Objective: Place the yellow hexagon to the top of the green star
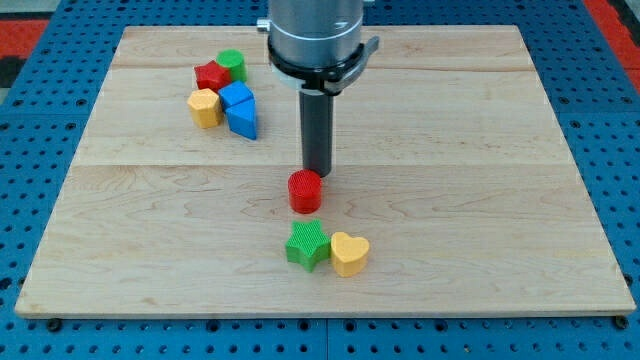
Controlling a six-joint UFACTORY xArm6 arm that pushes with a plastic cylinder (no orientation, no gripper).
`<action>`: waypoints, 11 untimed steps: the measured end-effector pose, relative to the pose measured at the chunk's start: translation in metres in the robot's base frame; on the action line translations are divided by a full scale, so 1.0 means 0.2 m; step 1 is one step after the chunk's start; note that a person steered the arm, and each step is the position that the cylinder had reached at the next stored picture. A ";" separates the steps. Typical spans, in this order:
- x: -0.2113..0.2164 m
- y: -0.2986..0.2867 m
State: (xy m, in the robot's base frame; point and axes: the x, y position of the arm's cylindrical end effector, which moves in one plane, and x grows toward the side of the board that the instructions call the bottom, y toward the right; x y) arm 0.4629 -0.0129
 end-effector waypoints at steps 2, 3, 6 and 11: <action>0.12 0.03; 0.07 0.01; -1.05 -0.03; -0.78 -0.82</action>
State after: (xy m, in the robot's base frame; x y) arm 0.3071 -0.1766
